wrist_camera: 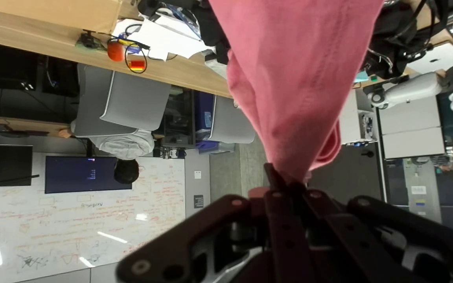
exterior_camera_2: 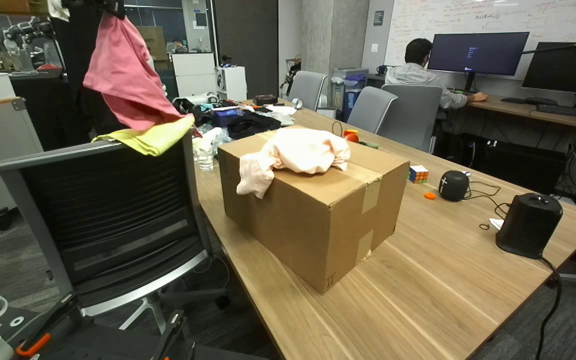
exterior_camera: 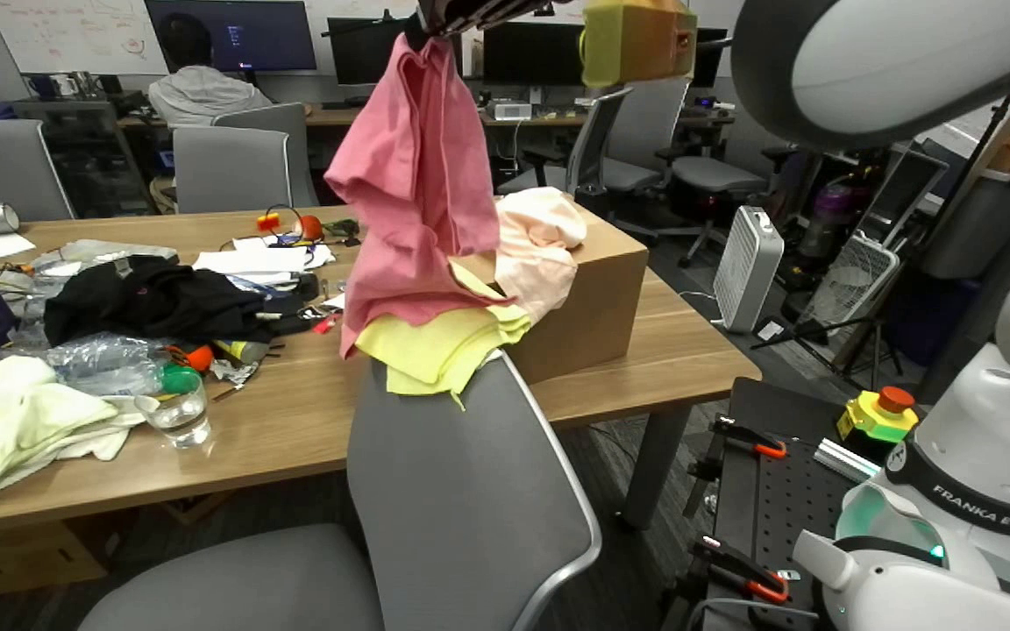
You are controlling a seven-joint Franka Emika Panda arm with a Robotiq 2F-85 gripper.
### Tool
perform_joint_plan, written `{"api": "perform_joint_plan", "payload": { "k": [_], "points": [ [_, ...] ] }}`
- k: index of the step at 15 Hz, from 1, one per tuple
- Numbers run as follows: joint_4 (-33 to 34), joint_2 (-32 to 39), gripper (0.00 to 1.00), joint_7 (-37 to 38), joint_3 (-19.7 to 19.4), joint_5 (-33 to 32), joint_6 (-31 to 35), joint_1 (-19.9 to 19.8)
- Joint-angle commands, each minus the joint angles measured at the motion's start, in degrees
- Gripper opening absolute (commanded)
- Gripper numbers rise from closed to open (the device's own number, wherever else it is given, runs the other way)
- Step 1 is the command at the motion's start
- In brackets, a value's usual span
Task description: Remove the t-shirts and yellow towel from the backrest of the grey chair and place them on top of the brown box
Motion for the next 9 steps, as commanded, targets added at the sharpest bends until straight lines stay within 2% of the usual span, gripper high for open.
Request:
{"api": "perform_joint_plan", "payload": {
  "k": [1, 9],
  "points": [
    [6.3, 0.7, 0.03, 1.9, -1.5, -1.5, -6.8, -2.5],
    [20.2, 3.2, 0.03, 9.3, -0.8, -9.0, -18.0, -13.4]
  ]
}}
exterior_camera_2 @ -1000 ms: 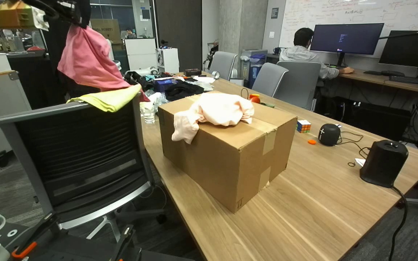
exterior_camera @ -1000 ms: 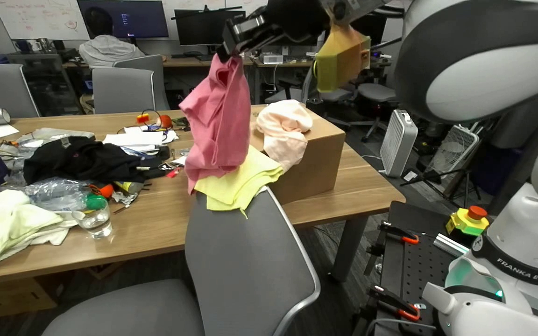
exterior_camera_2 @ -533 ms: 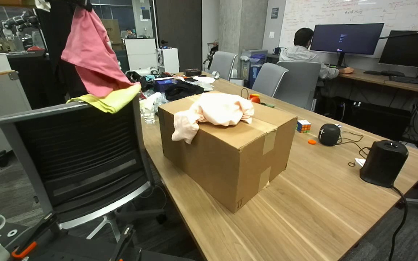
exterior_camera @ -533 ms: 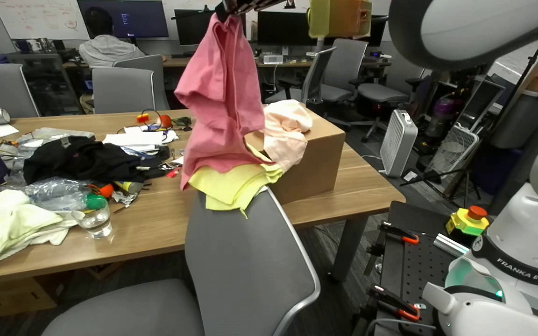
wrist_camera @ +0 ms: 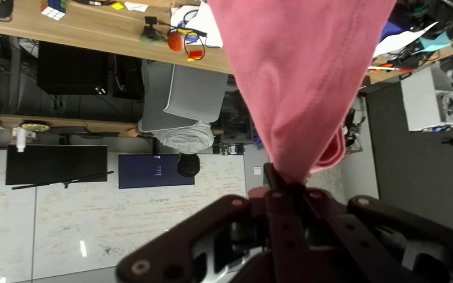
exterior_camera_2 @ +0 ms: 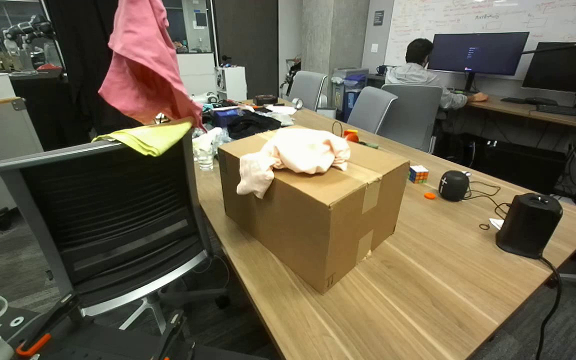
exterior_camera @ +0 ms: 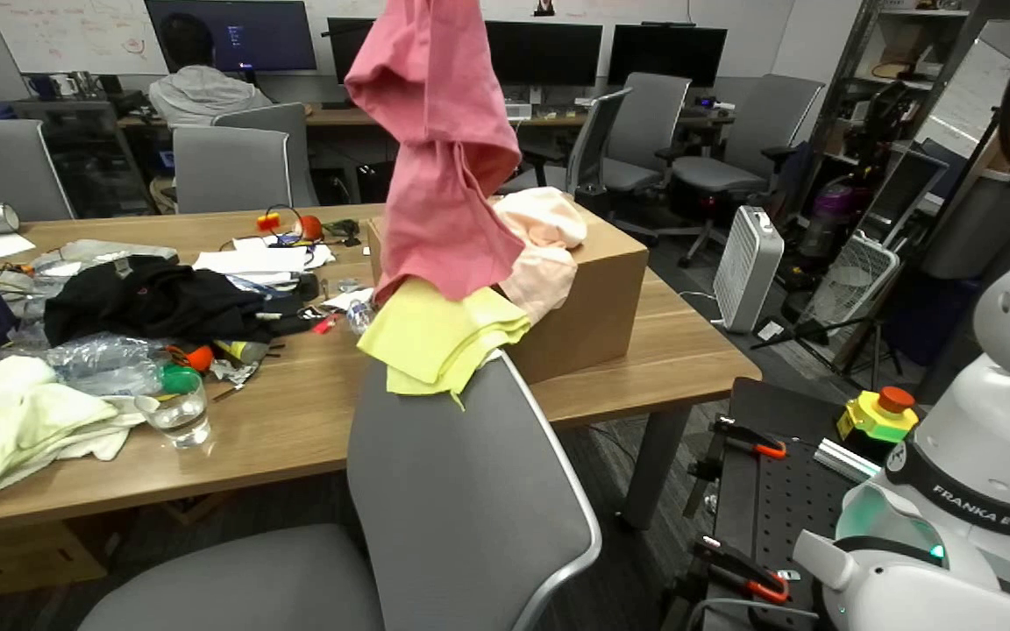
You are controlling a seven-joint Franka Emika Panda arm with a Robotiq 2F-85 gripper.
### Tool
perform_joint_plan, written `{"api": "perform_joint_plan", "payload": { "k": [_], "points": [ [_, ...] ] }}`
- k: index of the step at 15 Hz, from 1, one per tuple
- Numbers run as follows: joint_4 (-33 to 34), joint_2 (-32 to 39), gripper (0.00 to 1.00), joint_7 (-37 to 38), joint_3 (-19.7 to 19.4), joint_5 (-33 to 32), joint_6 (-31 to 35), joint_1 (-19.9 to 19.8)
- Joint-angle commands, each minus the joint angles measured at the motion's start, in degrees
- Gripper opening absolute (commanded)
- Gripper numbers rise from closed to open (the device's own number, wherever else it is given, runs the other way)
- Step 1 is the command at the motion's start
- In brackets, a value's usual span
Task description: Remove the t-shirts and yellow towel from the backrest of the grey chair and place them on top of the brown box
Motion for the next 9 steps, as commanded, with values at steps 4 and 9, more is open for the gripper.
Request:
{"api": "perform_joint_plan", "payload": {
  "k": [4, 9],
  "points": [
    [12.6, 7.0, 0.03, 5.9, 1.2, -7.9, -7.2, -8.4],
    [17.5, 13.5, 0.03, 11.3, 3.8, -17.4, -9.5, -16.9]
  ]
}}
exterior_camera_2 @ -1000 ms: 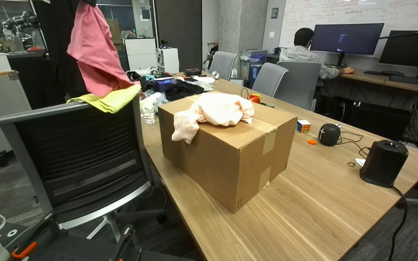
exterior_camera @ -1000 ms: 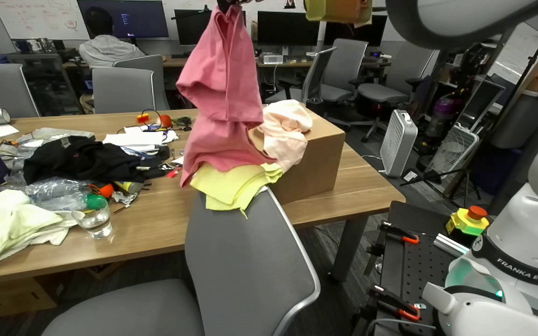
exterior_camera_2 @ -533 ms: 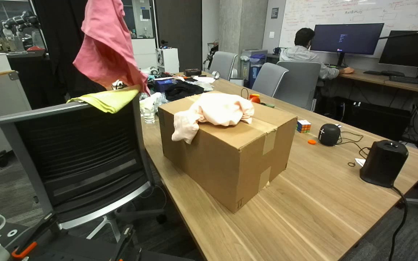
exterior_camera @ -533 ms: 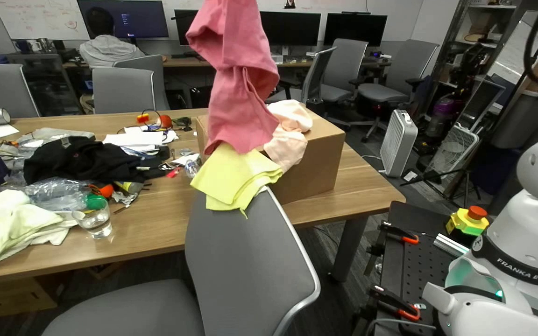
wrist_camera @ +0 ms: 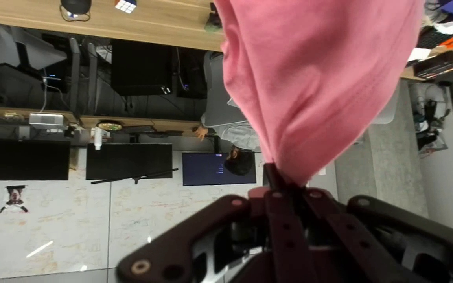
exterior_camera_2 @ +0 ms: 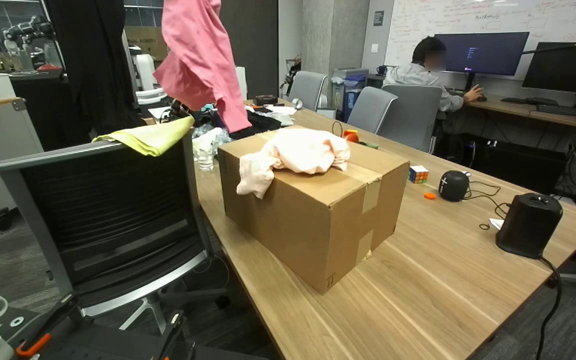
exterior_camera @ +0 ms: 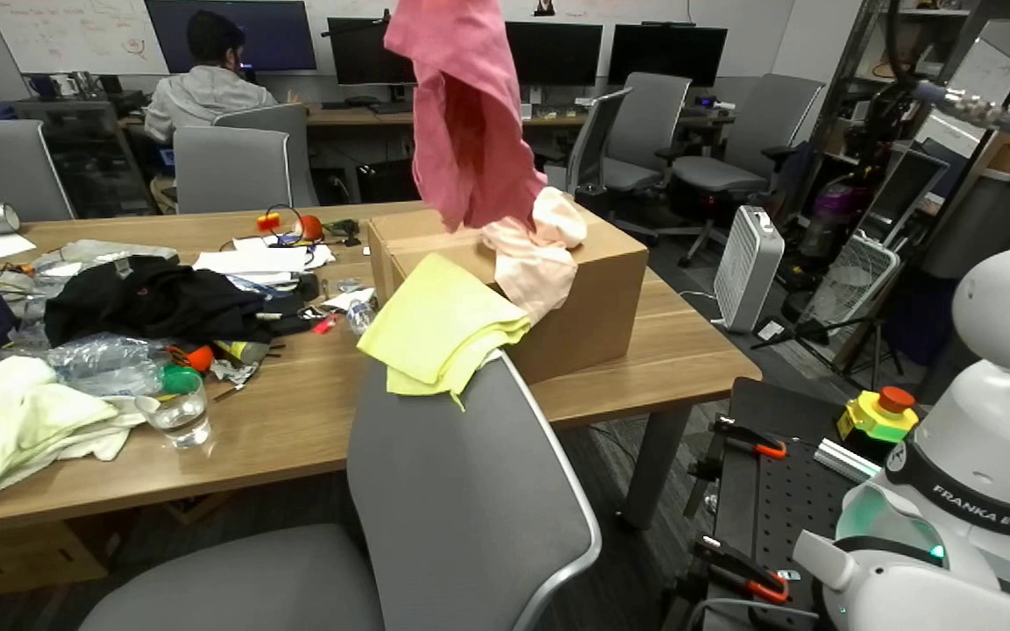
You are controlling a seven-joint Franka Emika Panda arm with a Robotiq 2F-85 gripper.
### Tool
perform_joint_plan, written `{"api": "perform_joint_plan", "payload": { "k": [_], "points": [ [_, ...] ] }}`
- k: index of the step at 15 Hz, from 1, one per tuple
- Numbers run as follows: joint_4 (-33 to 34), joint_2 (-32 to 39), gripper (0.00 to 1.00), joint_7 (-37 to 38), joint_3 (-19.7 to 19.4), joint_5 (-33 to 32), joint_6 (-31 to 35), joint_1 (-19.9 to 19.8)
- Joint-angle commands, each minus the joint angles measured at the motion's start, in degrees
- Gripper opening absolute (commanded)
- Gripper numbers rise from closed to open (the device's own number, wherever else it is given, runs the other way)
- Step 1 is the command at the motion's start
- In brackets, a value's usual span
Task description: Remove the t-shirts and yellow towel from the backrest of the grey chair and place them on top of the brown box
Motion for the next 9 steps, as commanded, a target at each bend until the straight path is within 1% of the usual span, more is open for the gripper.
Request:
{"api": "perform_joint_plan", "payload": {
  "k": [1, 5, 6, 7, 9],
  "points": [
    [6.2, 6.5, 0.03, 5.7, 3.2, -8.2, -2.5, -7.1],
    [9.5, 13.1, 0.03, 12.3, 7.0, -18.4, -5.8, -15.6],
    [10.1, 14.6, 0.03, 14.4, 7.7, -21.1, -6.8, -17.0],
    [11.9, 16.7, 0.03, 14.3, 6.6, -22.6, -8.8, -17.3],
    [14.0, 20.2, 0.03, 16.5, 5.1, -26.9, -11.5, -17.1]
  ]
}}
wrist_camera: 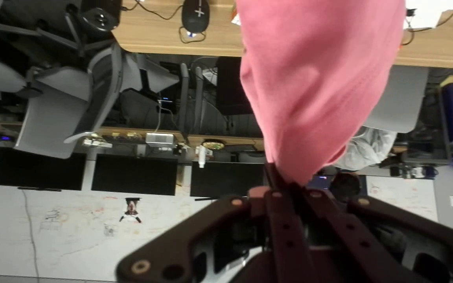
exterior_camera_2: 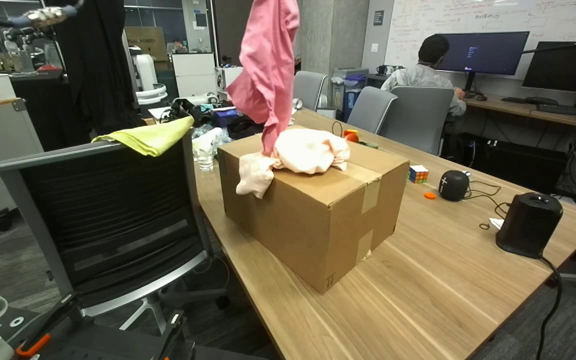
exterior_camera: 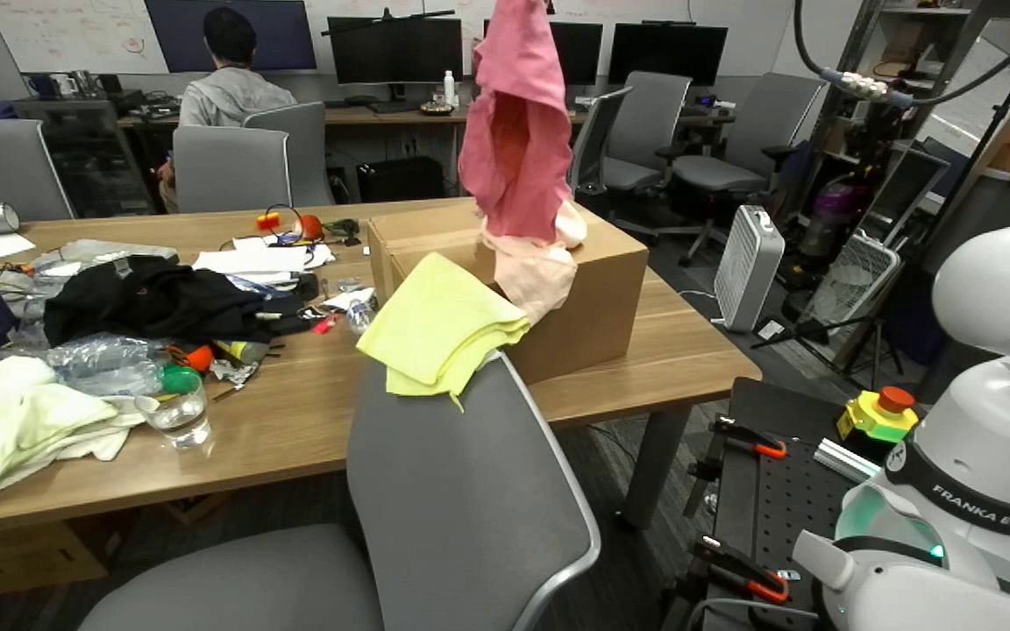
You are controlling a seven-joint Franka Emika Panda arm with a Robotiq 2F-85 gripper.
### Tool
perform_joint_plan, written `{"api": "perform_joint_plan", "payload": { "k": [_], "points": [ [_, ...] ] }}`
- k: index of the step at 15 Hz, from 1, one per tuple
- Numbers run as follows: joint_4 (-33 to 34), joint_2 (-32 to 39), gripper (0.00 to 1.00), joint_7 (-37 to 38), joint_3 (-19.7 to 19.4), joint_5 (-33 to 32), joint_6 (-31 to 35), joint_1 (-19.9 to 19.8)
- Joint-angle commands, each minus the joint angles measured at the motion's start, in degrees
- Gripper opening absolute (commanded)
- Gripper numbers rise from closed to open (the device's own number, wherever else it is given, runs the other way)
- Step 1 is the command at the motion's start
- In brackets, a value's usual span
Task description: Remove the t-shirts and yellow towel from the backrest of the grey chair and place them on top of the brown box
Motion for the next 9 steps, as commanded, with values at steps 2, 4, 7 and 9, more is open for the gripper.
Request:
{"api": "perform_joint_plan", "payload": {
  "k": [2, 4, 7, 9],
  "points": [
    [8.4, 9.8, 0.04, 5.0, -3.6, -10.7, -8.0, 2.6],
    [9.7, 12.8, 0.29, 4.0, -8.5, -14.3, -12.2, 8.0],
    [9.3, 16.5, 0.51, 5.8, -16.9, -19.9, -17.4, 19.7],
    [8.7, 18.1, 0.66, 4.0, -23.2, -20.3, -20.0, 27.9]
  ]
}}
